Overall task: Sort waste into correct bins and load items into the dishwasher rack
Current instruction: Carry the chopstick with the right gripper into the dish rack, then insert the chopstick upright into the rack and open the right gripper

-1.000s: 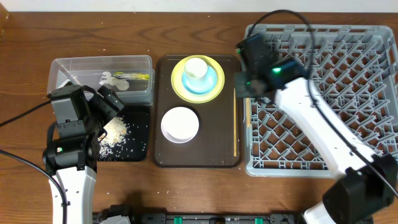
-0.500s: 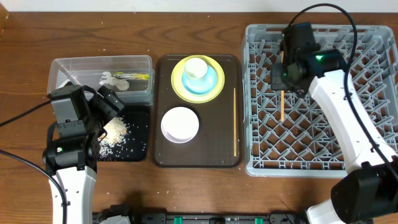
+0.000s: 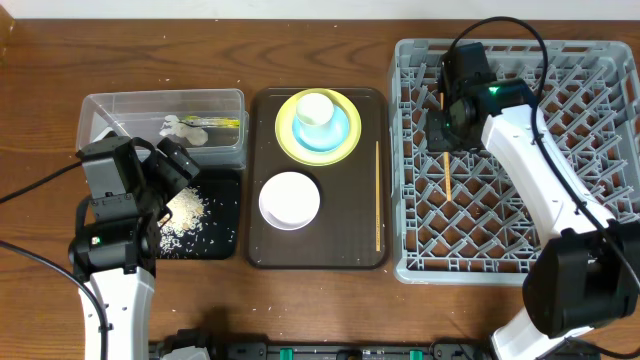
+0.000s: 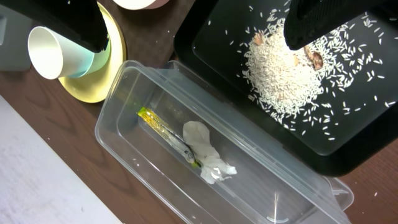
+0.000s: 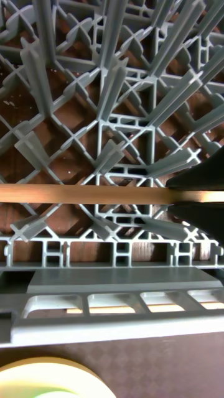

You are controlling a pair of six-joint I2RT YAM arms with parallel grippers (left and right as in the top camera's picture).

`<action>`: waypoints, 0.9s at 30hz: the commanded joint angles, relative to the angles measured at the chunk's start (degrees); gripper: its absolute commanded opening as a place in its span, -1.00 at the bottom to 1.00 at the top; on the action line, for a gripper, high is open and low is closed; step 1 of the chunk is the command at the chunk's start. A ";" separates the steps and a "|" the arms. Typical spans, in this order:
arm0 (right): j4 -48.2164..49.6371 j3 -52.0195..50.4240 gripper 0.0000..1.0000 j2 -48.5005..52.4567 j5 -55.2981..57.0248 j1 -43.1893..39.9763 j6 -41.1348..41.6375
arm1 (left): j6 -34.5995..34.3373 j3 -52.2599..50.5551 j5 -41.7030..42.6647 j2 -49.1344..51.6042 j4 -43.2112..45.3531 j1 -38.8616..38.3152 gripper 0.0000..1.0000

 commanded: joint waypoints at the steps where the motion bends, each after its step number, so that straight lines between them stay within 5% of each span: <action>1: 0.33 -0.15 -0.97 1.49 -0.24 -0.44 1.20 | 0.13 1.22 -0.28 0.07 -0.15 0.31 0.87; 27: 4.70 -2.89 -0.97 2.36 -1.16 -0.37 4.20 | 0.13 1.22 -0.28 0.07 -0.15 0.31 0.86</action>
